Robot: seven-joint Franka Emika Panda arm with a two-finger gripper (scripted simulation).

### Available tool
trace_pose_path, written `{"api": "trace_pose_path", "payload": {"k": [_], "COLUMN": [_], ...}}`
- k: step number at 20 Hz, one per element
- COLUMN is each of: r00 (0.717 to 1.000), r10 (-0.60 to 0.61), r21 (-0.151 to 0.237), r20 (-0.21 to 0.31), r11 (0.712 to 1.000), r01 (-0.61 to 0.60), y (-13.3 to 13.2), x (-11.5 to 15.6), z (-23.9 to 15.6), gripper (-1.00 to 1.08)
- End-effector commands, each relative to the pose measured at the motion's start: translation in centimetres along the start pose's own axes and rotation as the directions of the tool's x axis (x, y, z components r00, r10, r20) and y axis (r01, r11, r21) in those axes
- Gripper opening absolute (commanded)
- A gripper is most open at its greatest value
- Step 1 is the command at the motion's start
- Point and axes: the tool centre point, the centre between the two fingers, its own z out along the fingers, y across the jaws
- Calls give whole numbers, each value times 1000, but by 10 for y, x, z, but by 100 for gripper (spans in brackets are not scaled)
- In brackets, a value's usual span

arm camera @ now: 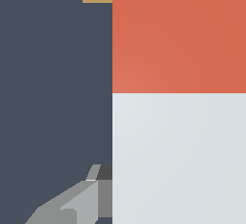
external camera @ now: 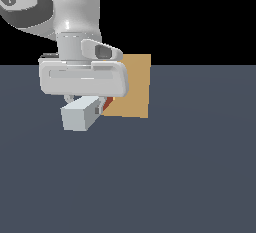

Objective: Insert the peg into the horizontal hole in a box.

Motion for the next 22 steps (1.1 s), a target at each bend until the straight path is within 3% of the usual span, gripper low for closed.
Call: {"api": "trace_pose_path", "payload": {"k": [1, 11, 22], "r00": [1000, 1000, 1000], "r10": [1, 1, 1], "r21": [-10, -6, -9], "r20": [-2, -2, -2], "r11": [1000, 1000, 1000], "r01": [-1, -1, -1], "y": [4, 2, 1], "x": [1, 13, 91], "z": [-4, -2, -4], "gripper": [-100, -100, -100]}}
